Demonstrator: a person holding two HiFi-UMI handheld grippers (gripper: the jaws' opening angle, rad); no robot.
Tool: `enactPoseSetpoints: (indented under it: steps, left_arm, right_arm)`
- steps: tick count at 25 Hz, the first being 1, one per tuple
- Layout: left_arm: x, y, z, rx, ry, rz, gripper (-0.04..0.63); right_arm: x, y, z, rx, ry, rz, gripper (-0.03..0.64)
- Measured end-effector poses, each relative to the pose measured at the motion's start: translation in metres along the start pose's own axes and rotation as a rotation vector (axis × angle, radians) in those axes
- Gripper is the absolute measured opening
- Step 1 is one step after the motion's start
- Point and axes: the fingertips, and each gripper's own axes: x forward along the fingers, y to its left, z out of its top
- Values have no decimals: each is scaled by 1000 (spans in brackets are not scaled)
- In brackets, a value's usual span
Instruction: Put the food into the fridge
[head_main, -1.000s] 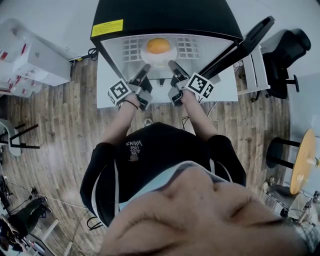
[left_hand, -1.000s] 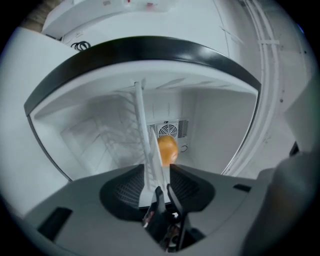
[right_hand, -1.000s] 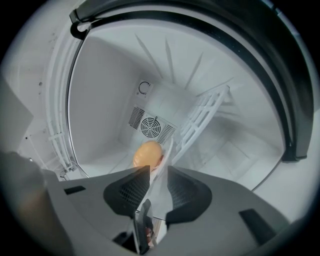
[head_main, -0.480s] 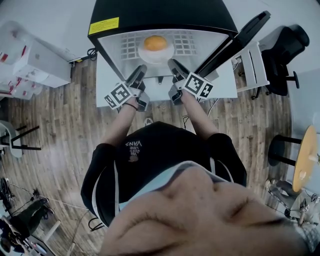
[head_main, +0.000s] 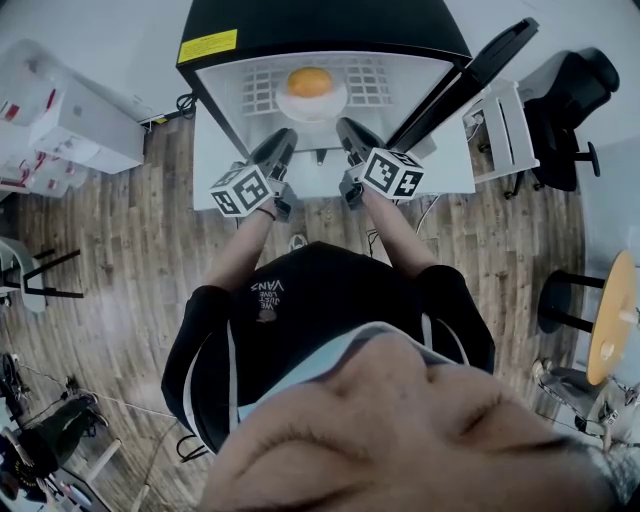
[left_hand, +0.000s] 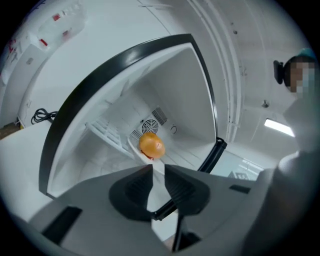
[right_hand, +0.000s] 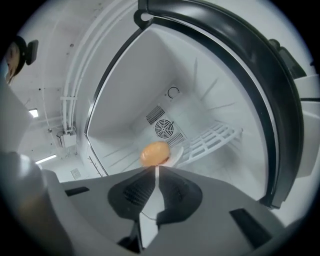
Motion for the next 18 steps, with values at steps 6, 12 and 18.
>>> enactPoseSetpoints:
  steps: [6, 12, 18]
  left_arm:
    - [0, -10, -1, 182, 37, 9, 32]
    - [2, -12, -3, 256, 59, 25, 23]
    - [6, -9, -7, 305, 82, 35, 21]
  right_arm:
    - [-3, 3, -3, -67, 4, -6, 15]
    - [-2, 8, -7, -159, 24, -12, 12]
    - [3, 8, -13, -191, 45, -18, 12]
